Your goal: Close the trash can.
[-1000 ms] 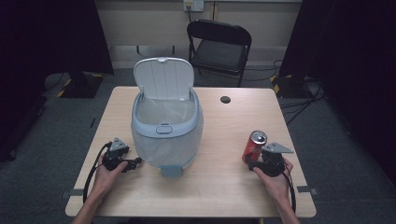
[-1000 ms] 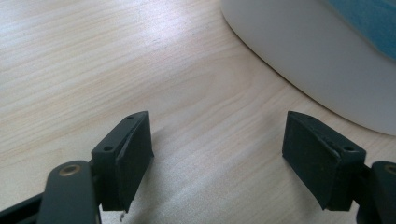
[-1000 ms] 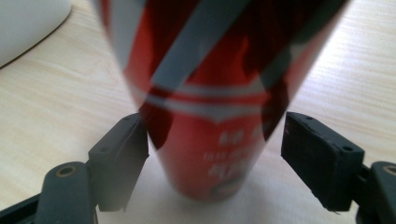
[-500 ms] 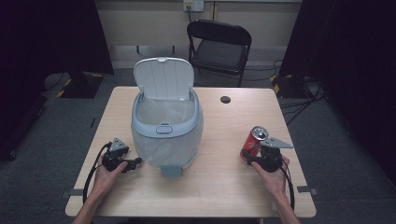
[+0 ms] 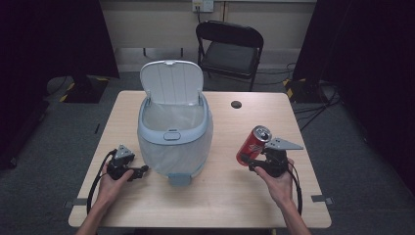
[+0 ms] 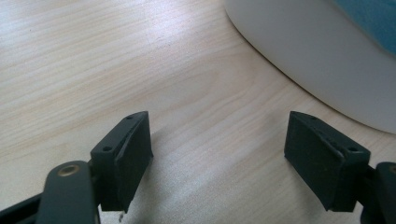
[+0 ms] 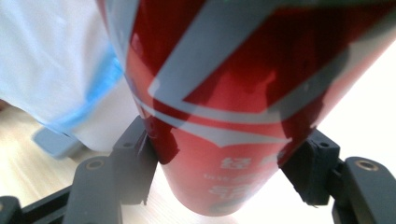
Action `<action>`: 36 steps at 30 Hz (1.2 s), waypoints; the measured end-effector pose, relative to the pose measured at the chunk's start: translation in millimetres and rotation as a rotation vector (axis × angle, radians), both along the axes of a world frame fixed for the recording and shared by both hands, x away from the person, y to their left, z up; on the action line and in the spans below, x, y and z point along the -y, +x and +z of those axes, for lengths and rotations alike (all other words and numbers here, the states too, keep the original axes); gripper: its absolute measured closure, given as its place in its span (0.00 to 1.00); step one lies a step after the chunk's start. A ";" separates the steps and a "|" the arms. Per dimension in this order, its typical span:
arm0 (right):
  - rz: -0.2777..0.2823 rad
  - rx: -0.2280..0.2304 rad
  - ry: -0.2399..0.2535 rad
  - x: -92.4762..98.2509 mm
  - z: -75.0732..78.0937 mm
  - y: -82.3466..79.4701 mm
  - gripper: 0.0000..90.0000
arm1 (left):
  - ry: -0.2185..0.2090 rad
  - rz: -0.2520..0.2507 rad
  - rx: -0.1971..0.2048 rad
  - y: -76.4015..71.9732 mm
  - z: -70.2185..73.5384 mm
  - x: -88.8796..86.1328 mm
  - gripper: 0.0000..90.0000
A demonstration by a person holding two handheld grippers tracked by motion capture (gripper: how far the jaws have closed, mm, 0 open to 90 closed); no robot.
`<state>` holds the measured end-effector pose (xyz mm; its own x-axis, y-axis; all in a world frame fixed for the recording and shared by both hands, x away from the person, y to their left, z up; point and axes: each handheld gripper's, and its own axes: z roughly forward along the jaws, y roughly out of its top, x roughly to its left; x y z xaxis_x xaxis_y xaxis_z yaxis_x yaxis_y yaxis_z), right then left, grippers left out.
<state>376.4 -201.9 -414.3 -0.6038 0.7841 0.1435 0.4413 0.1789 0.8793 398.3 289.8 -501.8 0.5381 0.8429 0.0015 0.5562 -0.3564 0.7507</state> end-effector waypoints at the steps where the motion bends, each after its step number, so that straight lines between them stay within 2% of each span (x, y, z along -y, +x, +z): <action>1: 0.007 0.004 0.003 -1.2 3.9 -0.3 0.38 | 0.000 0.000 0.000 0.0 0.0 0.0 0.25; 8: 0.070 0.033 0.023 -9.0 36.9 -1.9 0.38 | 0.000 0.000 0.000 0.0 0.0 0.0 0.25; 13: 0.106 0.069 0.039 -14.6 60.3 -0.6 0.38 | 0.000 0.000 0.000 0.0 0.0 0.0 0.25; 22: 0.145 0.135 0.047 -27.2 107.6 3.0 0.38 | -0.001 0.000 0.000 0.0 0.0 0.0 0.25; 30: 0.163 0.179 0.055 -35.0 138.2 5.2 0.38 | -0.001 0.000 0.000 0.0 0.0 0.0 0.25; 36: 0.183 0.209 0.090 -40.0 156.5 9.7 0.38 | -0.001 0.000 0.000 0.0 0.0 0.0 0.25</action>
